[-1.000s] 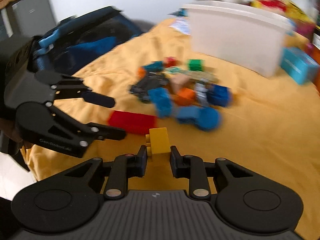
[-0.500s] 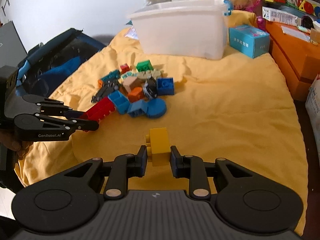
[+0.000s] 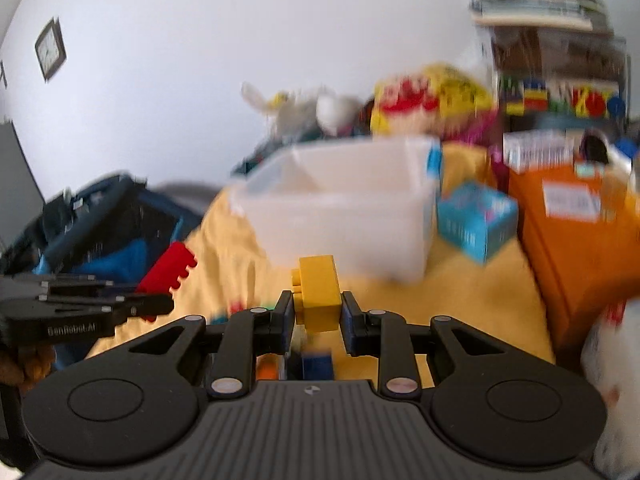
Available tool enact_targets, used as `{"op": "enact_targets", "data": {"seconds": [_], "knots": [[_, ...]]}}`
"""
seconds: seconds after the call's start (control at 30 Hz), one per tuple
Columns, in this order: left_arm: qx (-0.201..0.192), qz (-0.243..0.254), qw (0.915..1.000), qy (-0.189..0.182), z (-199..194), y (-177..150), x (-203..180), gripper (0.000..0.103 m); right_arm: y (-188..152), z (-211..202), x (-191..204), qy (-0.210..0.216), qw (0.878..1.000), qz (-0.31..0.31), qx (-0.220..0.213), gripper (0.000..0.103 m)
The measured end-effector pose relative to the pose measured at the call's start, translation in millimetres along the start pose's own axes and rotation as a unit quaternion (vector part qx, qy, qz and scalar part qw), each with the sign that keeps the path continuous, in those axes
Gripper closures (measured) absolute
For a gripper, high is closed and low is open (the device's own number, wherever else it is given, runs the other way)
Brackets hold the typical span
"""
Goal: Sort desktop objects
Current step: 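Carry red brick and small yellow brick over the white bin and release both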
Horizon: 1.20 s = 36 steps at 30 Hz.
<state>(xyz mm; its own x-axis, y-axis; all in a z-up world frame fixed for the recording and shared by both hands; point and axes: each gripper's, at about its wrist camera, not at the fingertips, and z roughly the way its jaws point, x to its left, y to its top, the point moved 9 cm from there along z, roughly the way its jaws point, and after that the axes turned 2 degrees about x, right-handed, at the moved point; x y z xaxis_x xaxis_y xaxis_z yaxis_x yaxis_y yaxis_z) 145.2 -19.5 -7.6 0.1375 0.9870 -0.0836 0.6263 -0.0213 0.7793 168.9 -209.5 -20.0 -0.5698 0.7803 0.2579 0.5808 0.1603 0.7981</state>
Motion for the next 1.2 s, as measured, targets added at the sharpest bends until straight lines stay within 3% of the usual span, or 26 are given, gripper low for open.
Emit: {"op": "enact_targets", "data": {"seconds": [0.23,0.53,1.03,1.1,1.13,1.17,1.2], "knots": [[-0.029,0.003,0.9994,0.021,8,63,11,0.076,65,10,-5,-0.007,1.000,-0.006,-0.030,0.076],[-0.032,-0.008,0.9989,0.034,41,128,25,0.076,115,45,-11,-0.021,0.999,-0.010,-0.024,0.076],[0.048,-0.007,0.9979,0.043,118,150,38,0.076,138,120,-34,-0.061,0.996,-0.022,0.066,0.076],[0.053,-0.004,0.9975,0.046,124,151,36,0.070,139,128,-36,-0.064,0.995,-0.018,0.076,0.075],[0.054,0.000,0.9972,0.050,126,152,35,0.054,139,131,-37,-0.068,0.994,-0.015,0.080,0.072],[0.053,0.004,0.9970,0.057,127,152,35,0.040,139,134,-38,-0.075,0.994,-0.013,0.082,0.066],[0.048,0.010,0.9968,0.063,126,152,34,0.038,139,136,-40,-0.081,0.993,-0.013,0.083,0.046]]}}
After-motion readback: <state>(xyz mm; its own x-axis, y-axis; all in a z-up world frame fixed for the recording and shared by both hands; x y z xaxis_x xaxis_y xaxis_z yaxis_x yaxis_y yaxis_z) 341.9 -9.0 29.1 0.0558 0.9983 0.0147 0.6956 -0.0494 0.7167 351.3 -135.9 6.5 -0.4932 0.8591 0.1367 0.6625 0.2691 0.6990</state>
